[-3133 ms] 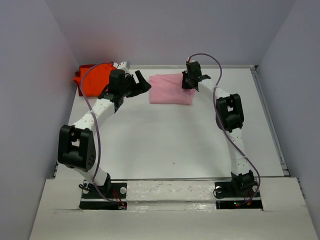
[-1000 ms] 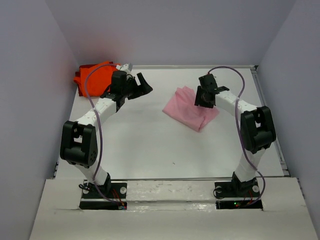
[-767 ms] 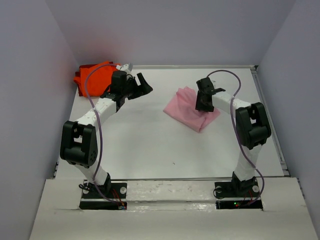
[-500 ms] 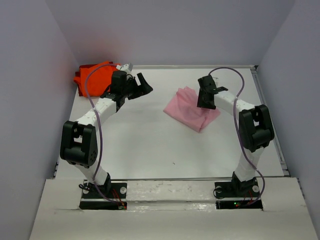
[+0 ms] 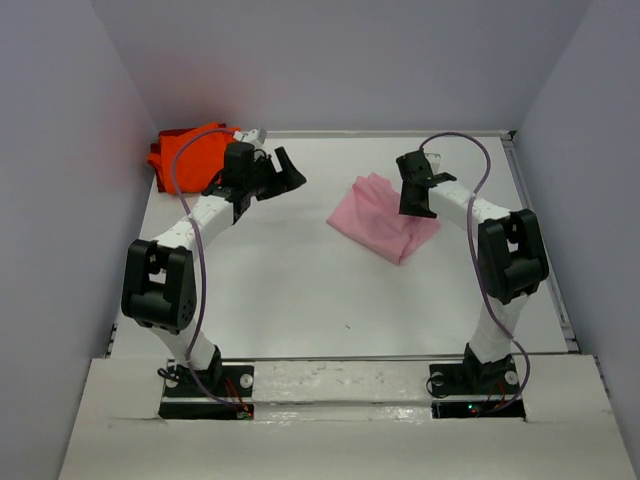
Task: Fold and stack the t-shirts
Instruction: Smooth out wrinkles on the folded tshirt
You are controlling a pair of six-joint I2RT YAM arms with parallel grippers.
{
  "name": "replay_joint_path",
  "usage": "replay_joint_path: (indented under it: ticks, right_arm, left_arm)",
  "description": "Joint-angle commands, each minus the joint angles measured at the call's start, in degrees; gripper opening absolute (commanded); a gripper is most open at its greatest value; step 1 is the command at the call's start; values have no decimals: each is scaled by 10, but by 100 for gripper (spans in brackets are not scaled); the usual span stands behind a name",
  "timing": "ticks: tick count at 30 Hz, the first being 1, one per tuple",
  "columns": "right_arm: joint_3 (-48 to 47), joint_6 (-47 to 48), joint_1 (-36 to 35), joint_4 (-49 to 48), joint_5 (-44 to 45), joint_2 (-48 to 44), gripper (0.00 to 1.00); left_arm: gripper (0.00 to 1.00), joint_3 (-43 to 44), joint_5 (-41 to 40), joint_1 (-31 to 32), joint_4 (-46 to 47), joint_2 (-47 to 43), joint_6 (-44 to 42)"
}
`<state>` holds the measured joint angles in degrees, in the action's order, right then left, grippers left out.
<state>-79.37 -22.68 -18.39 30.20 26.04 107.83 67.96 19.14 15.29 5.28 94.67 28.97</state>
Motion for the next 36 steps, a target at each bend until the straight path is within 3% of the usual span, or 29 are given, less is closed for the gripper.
replay_joint_path:
  ticks: [1,3,8,9,11,12,22,36]
  right_arm:
    - [-17,2,4,-1,24,23,54]
    - [-19,2,9,-2,23,29,52]
    - [-22,4,9,-7,20,44,36]
    - [-21,5,9,-8,20,46,23]
    - [-19,5,9,-9,23,48,11]
    - [-19,5,9,-10,23,48,0]
    - [-21,17,9,7,37,-12,0]
    - [4,7,9,108,43,-154,0]
  left_arm:
    - [89,22,15,0,10,-4,-1]
    - [89,22,15,-1,10,-5,-1]
    - [89,23,14,0,10,-3,-1]
    - [89,22,14,-1,10,-4,-1]
    - [89,23,15,-1,10,-3,-2]
    - [89,22,15,-1,10,-3,-2]
    - [89,23,16,-1,10,3,-1]
    - [89,23,22,0,11,17,1]
